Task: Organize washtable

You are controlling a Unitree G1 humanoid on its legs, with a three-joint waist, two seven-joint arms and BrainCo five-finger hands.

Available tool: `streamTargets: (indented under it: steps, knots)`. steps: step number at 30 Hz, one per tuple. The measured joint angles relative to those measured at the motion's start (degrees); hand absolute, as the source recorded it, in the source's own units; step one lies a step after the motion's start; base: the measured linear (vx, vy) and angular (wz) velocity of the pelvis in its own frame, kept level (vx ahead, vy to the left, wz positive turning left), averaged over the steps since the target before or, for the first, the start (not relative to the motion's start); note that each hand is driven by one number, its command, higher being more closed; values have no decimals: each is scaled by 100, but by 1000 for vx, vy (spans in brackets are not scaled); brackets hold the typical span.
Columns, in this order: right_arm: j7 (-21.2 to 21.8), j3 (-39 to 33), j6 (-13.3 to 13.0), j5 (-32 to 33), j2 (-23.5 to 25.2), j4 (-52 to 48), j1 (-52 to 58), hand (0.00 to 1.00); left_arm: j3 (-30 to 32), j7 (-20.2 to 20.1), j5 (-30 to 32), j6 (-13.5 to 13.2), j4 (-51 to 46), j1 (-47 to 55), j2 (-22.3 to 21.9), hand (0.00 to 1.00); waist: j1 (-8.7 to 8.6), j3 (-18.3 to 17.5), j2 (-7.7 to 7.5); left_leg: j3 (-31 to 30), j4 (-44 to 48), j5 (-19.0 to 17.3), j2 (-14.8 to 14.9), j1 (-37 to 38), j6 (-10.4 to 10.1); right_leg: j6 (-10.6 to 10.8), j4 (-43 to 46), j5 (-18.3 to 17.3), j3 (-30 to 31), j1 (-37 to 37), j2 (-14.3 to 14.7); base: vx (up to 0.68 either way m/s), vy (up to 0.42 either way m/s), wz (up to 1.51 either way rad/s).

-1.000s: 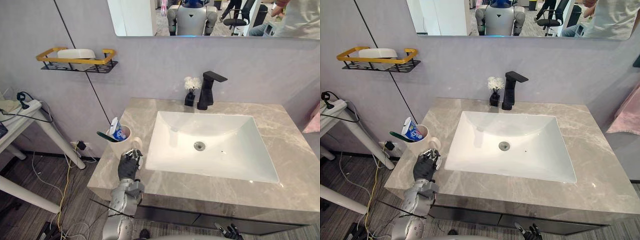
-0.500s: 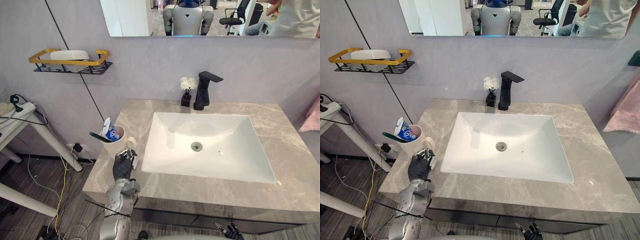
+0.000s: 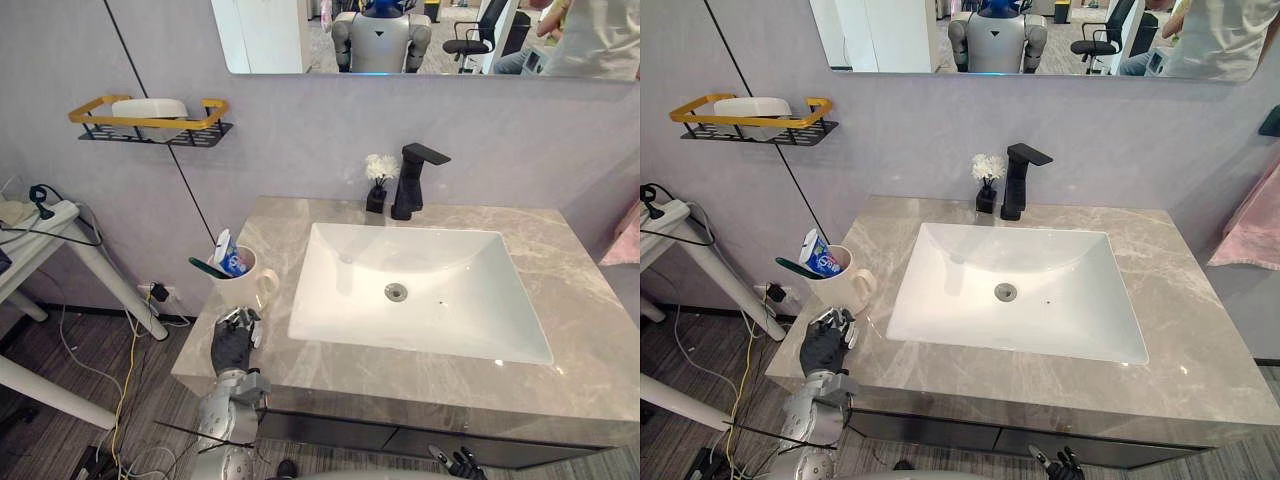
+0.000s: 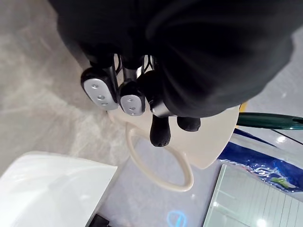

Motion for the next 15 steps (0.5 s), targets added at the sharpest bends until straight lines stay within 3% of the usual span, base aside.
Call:
streamTargets:
  steps: [15]
  knots:
    - [3,-55,18,0,-2,0,-19,0,487,159,20,3,-322,8,-14,100,0,45,12,-7,0,21,-6,-46,20,1,-56,0,-20,-6,2,0,0,0]
